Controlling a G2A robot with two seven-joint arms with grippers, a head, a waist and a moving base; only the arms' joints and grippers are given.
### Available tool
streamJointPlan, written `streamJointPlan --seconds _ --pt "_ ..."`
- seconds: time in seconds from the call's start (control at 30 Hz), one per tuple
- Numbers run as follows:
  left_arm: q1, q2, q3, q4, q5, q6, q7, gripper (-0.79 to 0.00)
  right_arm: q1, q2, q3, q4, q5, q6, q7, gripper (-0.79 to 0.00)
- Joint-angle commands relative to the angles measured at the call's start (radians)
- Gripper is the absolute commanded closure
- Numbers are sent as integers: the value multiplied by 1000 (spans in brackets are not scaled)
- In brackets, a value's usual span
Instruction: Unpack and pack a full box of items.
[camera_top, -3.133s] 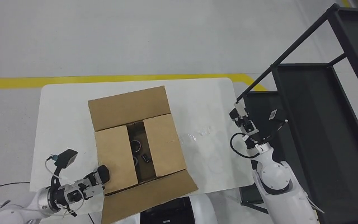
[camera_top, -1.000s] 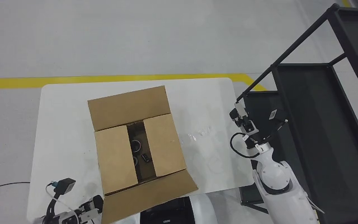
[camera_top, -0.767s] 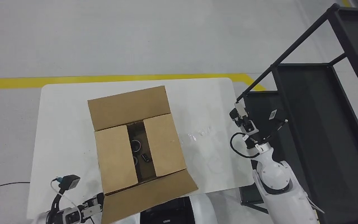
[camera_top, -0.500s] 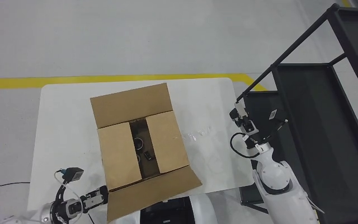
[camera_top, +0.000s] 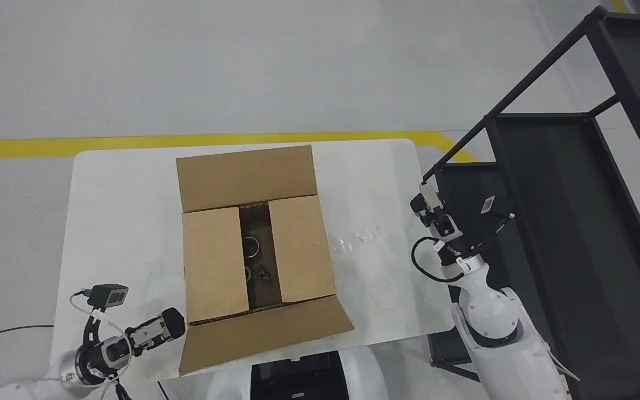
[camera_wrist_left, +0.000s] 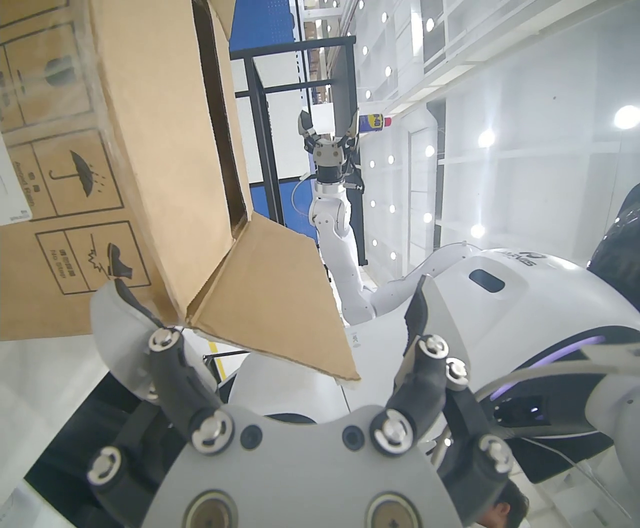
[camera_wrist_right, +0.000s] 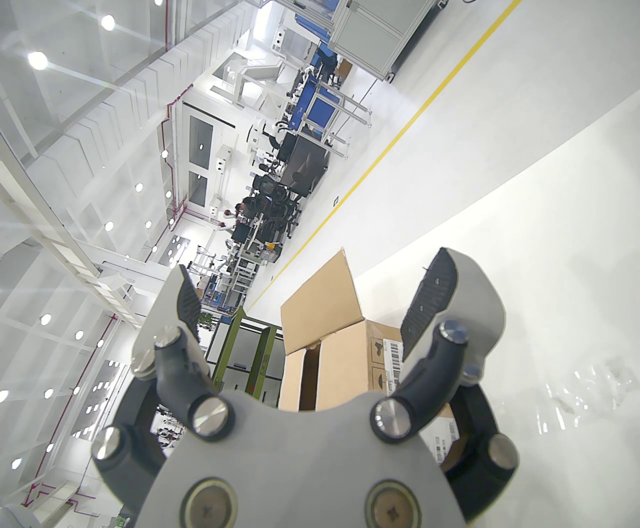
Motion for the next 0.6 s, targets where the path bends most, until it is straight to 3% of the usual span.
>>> streamJointPlan --seconds 0.0,0.3,0.57 --pt "18 4 -7 -12 21 19 -19 -785 0 0 0 0 0 0 0 -785" --pt "79 16 -2 -56 70 86 -86 -785 0 0 0 0 0 0 0 -785" --pt "-19 1 58 -48 2 62 -62 -785 0 0 0 0 0 0 0 -785"
